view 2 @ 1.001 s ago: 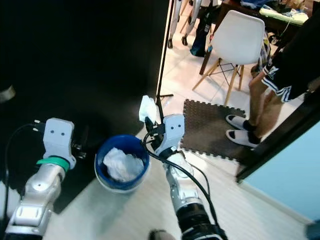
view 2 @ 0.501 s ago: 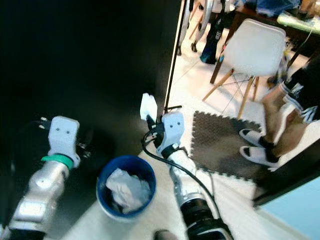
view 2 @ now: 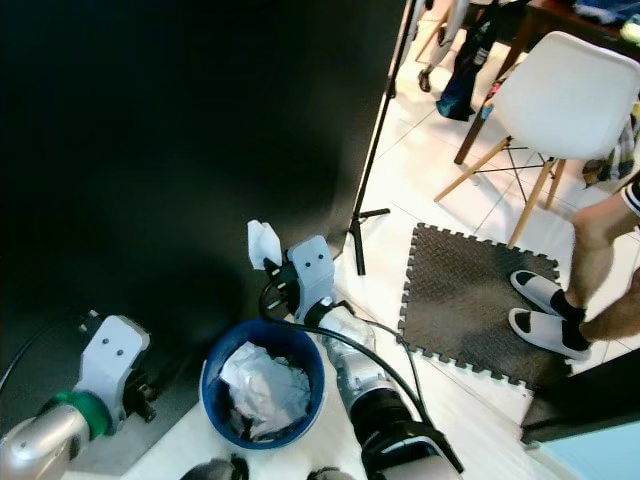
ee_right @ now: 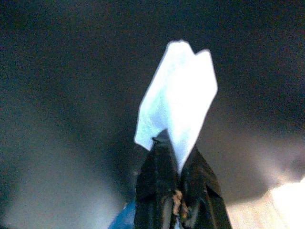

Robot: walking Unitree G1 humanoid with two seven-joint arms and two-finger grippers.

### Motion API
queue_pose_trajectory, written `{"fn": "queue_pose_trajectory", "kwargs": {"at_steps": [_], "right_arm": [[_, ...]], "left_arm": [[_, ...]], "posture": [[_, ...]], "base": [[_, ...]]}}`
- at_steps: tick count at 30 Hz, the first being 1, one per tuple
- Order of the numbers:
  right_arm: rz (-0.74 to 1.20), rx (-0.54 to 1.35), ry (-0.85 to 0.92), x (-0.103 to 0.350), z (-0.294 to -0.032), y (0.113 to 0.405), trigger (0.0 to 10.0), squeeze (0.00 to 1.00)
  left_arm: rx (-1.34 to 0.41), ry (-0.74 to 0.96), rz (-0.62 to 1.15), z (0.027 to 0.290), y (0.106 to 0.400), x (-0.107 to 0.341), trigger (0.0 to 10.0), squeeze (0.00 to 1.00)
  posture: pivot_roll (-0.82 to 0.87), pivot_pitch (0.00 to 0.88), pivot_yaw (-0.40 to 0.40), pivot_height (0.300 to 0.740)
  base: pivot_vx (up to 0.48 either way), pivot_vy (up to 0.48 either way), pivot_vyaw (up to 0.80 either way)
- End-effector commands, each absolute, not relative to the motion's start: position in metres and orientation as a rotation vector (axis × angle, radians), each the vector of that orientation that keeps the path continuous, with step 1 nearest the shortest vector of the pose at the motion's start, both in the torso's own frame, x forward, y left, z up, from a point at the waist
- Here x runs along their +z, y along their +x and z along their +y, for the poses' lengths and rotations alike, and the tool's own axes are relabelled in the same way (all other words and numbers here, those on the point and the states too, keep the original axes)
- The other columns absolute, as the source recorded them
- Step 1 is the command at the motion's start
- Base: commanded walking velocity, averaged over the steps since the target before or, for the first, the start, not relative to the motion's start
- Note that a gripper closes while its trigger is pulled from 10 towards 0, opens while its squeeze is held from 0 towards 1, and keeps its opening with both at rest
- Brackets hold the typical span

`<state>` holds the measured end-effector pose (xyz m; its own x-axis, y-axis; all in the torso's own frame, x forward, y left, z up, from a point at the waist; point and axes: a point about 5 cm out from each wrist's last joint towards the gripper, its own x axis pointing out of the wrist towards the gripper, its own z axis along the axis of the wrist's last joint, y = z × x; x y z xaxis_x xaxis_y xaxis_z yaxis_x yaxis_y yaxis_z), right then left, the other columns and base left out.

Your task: Clean up the room

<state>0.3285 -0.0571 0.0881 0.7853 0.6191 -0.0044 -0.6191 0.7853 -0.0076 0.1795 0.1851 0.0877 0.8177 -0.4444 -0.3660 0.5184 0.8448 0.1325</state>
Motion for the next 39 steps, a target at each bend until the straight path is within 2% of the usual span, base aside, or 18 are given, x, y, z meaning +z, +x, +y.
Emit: {"fn": "queue_pose_trajectory", "kwargs": {"at_steps": [1,2,5,12,13,15,16,23,24,32,33,35,37,38,39], "right_arm": [[0.096,0.642,-0.031,0.068,-0.056,0.322,10.0,0.0],[0.096,0.642,-0.031,0.068,-0.056,0.322,10.0,0.0],[0.165,0.608,-0.04,0.056,-0.046,0.318,10.0,0.0],[0.204,0.62,-0.043,0.05,-0.039,0.315,10.0,0.0],[0.228,0.634,-0.041,0.046,-0.033,0.311,10.0,0.07],[0.228,0.634,-0.041,0.046,-0.033,0.311,10.0,0.07],[0.239,0.644,-0.034,0.045,-0.029,0.309,10.0,1.0],[0.191,0.615,-0.045,0.053,-0.026,0.315,10.0,1.0],[0.173,0.601,-0.049,0.057,-0.028,0.318,10.0,0.0],[0.09,0.518,-0.017,0.065,-0.053,0.327,10.0,0.0],[0.071,0.505,0.006,0.065,-0.061,0.326,10.0,0.0],[0.057,0.496,0.02,0.064,-0.067,0.325,10.0,0.0],[0.026,0.468,0.052,0.06,-0.081,0.317,10.0,0.0],[0.026,0.468,0.052,0.06,-0.081,0.317,10.0,0.0],[0.017,0.449,0.066,0.057,-0.088,0.311,10.0,0.0]], "left_arm": [[-0.563,0.155,0.385,0.18,0.157,0.089,10.0,0.0],[-0.563,0.155,0.385,0.18,0.157,0.089,10.0,0.0],[-0.511,0.074,0.383,0.169,0.13,0.107,10.0,0.0],[-0.485,0.054,0.375,0.166,0.122,0.116,10.0,0.0],[-0.469,0.041,0.37,0.163,0.117,0.122,10.0,0.0],[-0.469,0.041,0.37,0.163,0.117,0.122,10.0,0.0],[-0.458,0.031,0.373,0.162,0.111,0.126,10.0,0.0],[-0.45,0.013,0.389,0.16,0.103,0.13,10.0,0.0],[-0.454,0.012,0.388,0.161,0.105,0.129,10.0,0.0],[-0.425,0.065,0.331,0.166,0.144,0.12,10.0,0.0],[-0.376,0.084,0.311,0.168,0.157,0.116,10.0,0.0],[-0.342,0.096,0.299,0.169,0.165,0.115,10.0,0.0],[-0.196,0.142,0.272,0.176,0.192,0.103,10.0,0.0],[-0.196,0.142,0.272,0.176,0.192,0.103,10.0,0.0],[-0.143,0.161,0.261,0.177,0.205,0.097,10.0,0.0]], "posture": [[0.22,0.244,0.024,0.733],[0.22,0.244,0.024,0.733],[0.32,0.346,0.027,0.733],[0.34,0.37,0.022,0.733],[0.38,0.402,0.016,0.733],[0.38,0.402,0.016,0.733],[0.38,0.406,0.012,0.733],[0.38,0.392,0.007,0.733],[0.36,0.368,0.005,0.733],[0.27,0.262,-0.013,0.733],[0.25,0.235,-0.018,0.733],[0.25,0.235,-0.018,0.733],[0.18,0.155,-0.023,0.733],[0.18,0.155,-0.023,0.733],[0.14,0.121,-0.026,0.733]], "base": [[0.0,0.0,0.0],[0.0,0.0,0.0],[0.0,0.0,0.0],[0.0,0.0,0.0],[0.0,0.0,0.0],[0.0,0.0,0.0],[0.0,0.0,0.0],[0.0,0.0,0.0],[0.0,0.0,0.0],[0.0,0.0,0.0],[0.0,0.0,0.0],[0.0,0.0,0.0],[0.0,0.0,0.0],[0.0,0.0,0.0],[0.0,0.0,0.0]]}}
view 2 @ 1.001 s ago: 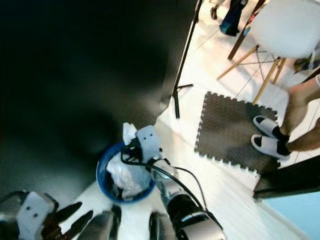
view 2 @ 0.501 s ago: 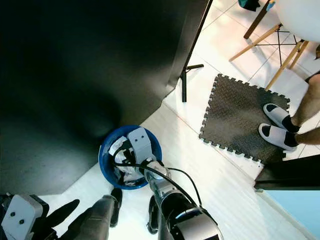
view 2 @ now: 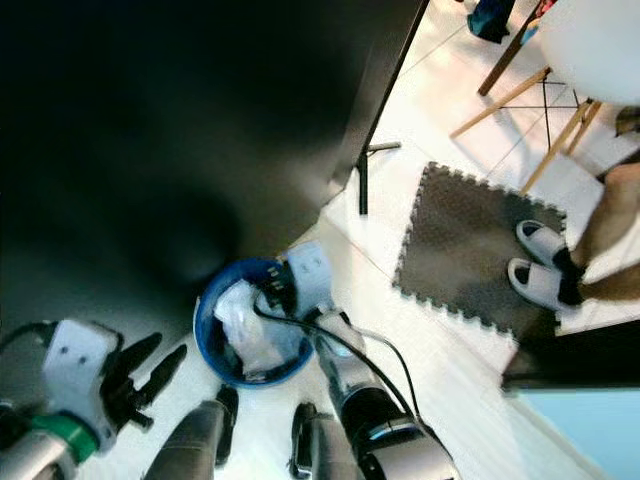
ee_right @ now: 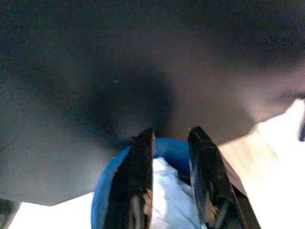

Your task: Clean up the room

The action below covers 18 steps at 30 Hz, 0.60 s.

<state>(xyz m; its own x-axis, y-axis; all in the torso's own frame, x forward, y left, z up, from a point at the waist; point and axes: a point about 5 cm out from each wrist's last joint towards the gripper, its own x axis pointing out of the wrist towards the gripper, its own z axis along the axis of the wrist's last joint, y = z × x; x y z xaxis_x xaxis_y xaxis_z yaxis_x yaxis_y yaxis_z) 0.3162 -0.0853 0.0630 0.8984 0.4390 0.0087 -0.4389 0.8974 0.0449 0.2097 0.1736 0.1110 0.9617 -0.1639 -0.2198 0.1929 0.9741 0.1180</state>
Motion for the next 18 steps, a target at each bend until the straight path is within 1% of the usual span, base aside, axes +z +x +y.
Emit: {"fn": "queue_pose_trajectory", "kwargs": {"at_steps": [1,3,4,5,9,10,12,18], "right_arm": [[0.016,0.417,0.074,0.052,-0.099,0.301,10.0,0.0],[0.022,0.394,0.07,0.049,-0.106,0.295,10.0,0.0],[0.027,0.38,0.063,0.047,-0.112,0.291,10.0,0.0],[0.03,0.367,0.057,0.046,-0.117,0.287,10.0,0.0],[0.034,0.354,0.051,0.045,-0.122,0.284,10.0,0.0],[0.037,0.338,0.05,0.044,-0.126,0.285,10.0,0.0],[0.044,0.326,0.048,0.043,-0.128,0.287,10.0,0.0],[0.042,0.322,0.056,0.046,-0.124,0.295,10.0,0.0]], "left_arm": [[-0.097,0.179,0.251,0.176,0.222,0.087,10.0,0.0],[-0.092,0.182,0.252,0.174,0.23,0.081,10.0,0.0],[-0.102,0.181,0.257,0.171,0.235,0.076,10.0,0.0],[-0.113,0.176,0.263,0.167,0.24,0.072,10.0,0.0],[-0.122,0.171,0.268,0.164,0.244,0.068,10.0,0.0],[-0.132,0.162,0.276,0.161,0.248,0.064,10.0,0.02],[-0.142,0.159,0.281,0.157,0.252,0.061,10.0,0.04],[-0.154,0.158,0.283,0.154,0.257,0.059,10.0,0.03]], "posture": [[0.11,0.089,-0.026,0.733],[0.1,0.082,-0.025,0.733],[0.06,0.048,-0.021,0.733],[0.05,0.036,-0.019,0.733],[0.04,0.03,-0.018,0.733],[0.01,0.002,-0.005,0.733],[0.01,0.0,-0.002,0.733],[0.0,0.0,0.007,0.733]], "base": [[0.0,0.0,0.0],[0.0,0.0,0.0],[0.0,0.0,0.0],[0.0,0.0,0.0],[0.0,0.0,0.0],[0.0,0.0,0.0],[0.0,0.0,0.0],[0.0,0.0,0.0]]}}
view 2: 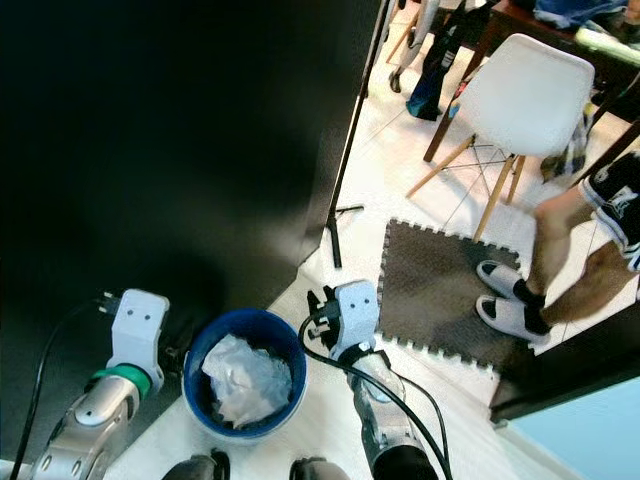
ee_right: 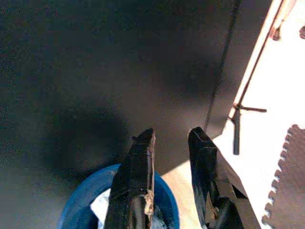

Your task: Clean up the room

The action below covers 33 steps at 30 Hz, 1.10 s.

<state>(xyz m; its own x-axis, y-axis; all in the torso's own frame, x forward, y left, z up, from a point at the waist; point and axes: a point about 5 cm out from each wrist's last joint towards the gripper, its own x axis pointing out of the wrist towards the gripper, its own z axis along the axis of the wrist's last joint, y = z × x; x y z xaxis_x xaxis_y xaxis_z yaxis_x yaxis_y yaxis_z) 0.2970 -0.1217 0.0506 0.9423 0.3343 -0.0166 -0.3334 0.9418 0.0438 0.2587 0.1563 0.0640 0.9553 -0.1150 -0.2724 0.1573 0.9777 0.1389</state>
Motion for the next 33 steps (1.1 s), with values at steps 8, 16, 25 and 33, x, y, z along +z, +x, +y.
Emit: {"fn": "queue_pose_trajectory", "kwargs": {"at_steps": [8,16,25,33], "right_arm": [[0.044,0.389,0.074,0.052,-0.104,0.294,10.0,0.0],[0.055,0.41,0.076,0.053,-0.097,0.295,10.0,0.0],[0.068,0.407,0.079,0.051,-0.096,0.293,10.0,0.0],[0.081,0.404,0.077,0.05,-0.096,0.291,10.0,0.0]], "left_arm": [[-0.125,0.153,0.232,0.15,0.263,0.06,10.0,0.02],[-0.115,0.155,0.215,0.151,0.262,0.054,10.0,0.02],[-0.111,0.159,0.208,0.153,0.265,0.054,10.0,0.02],[-0.114,0.16,0.2,0.153,0.265,0.052,10.0,0.02]], "posture": [[0.03,0.0,-0.002,0.733],[0.04,0.001,-0.002,0.733],[0.04,0.002,0.003,0.733],[0.04,0.004,0.006,0.733]], "base": [[-0.128,0.0,0.0],[-0.275,0.0,0.0],[-0.304,0.0,0.0],[-0.304,0.0,0.0]]}}
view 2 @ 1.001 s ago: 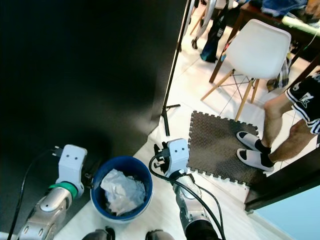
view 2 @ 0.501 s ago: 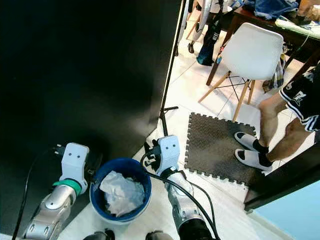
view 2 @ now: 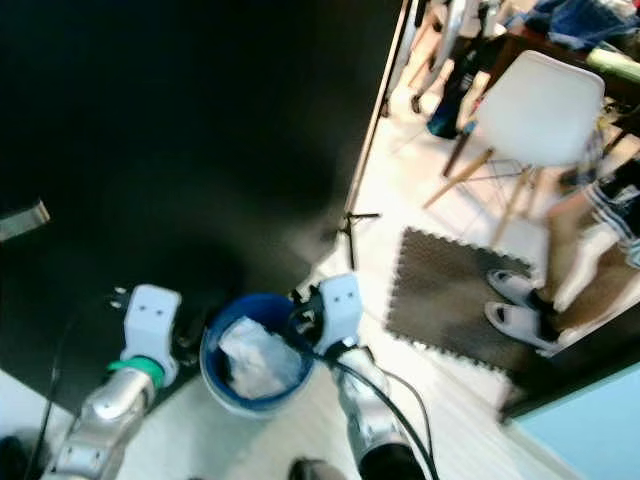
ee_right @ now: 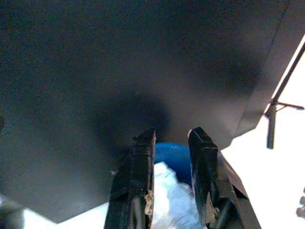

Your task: Clean up the room

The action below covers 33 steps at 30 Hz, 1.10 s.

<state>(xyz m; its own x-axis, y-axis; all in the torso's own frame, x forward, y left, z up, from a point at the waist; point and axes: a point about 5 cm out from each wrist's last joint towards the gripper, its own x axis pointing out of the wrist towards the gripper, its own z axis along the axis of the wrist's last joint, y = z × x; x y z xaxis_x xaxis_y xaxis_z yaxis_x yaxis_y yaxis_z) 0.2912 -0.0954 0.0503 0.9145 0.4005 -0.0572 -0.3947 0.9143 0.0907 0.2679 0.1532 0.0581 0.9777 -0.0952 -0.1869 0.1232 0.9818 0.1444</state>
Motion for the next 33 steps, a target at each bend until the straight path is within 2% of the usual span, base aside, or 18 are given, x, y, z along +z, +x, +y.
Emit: {"fn": "queue_pose_trajectory", "kwargs": {"at_steps": [1,33], "right_arm": [[0.082,0.403,0.077,0.0496,-0.0968,0.2909,10.0,0.0],[0.112,0.372,0.063,0.0438,-0.1007,0.288,10.0,0.0]], "left_arm": [[-0.116,0.159,0.2,0.1521,0.2647,0.0522,10.0,0.02],[-0.138,0.154,0.2,0.1474,0.2631,0.0496,10.0,0.02]], "posture": [[0.04,0.003,0.006,0.733],[0.02,0.013,0.013,0.733]], "base": [[-0.304,0.0,0.0],[-0.307,0.0,0.0]]}}
